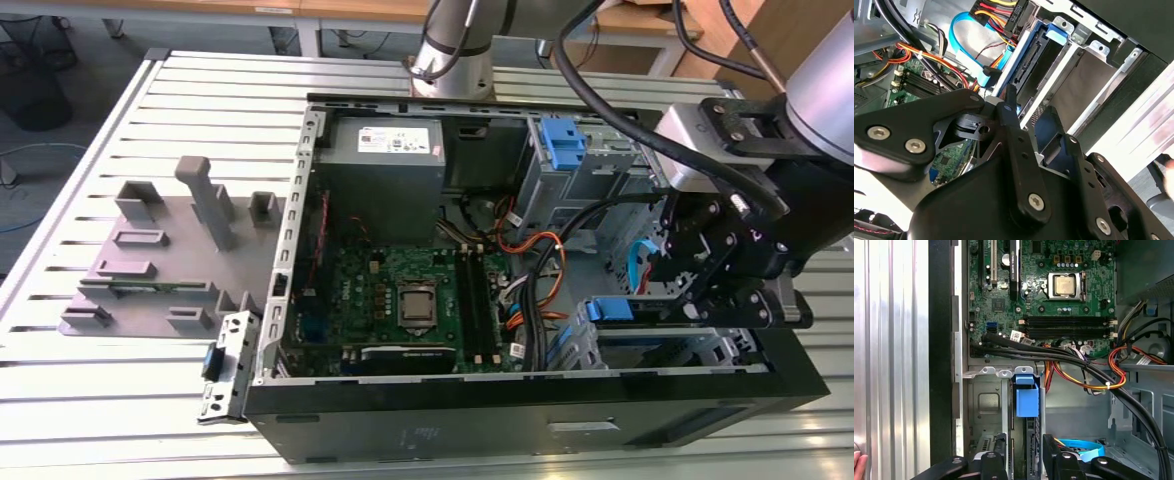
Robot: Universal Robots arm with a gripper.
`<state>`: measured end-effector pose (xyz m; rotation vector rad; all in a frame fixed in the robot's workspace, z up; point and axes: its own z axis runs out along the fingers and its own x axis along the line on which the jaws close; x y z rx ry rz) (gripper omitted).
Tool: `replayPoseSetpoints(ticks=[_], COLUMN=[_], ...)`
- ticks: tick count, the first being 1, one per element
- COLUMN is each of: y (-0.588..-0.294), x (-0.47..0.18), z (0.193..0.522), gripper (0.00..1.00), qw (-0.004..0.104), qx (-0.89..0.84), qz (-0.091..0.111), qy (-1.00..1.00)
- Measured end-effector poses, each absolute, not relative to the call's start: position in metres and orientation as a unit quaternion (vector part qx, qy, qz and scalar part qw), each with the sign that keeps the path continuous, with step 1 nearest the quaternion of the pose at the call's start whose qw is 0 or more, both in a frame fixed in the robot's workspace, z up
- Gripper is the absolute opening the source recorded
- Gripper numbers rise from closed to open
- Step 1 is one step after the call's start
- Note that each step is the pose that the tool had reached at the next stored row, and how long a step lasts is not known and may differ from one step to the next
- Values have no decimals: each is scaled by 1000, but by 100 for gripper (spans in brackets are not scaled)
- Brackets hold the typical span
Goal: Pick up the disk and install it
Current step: 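Insert the first disk wire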
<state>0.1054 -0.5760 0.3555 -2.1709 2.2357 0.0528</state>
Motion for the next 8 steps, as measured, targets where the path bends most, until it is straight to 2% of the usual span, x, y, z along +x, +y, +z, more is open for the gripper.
replayPoseSetpoints(ticks=[8], y=[-576], x=[105], z=[359], gripper=[42], qw=[12], qx=[-696], qz=[17], qy=[717])
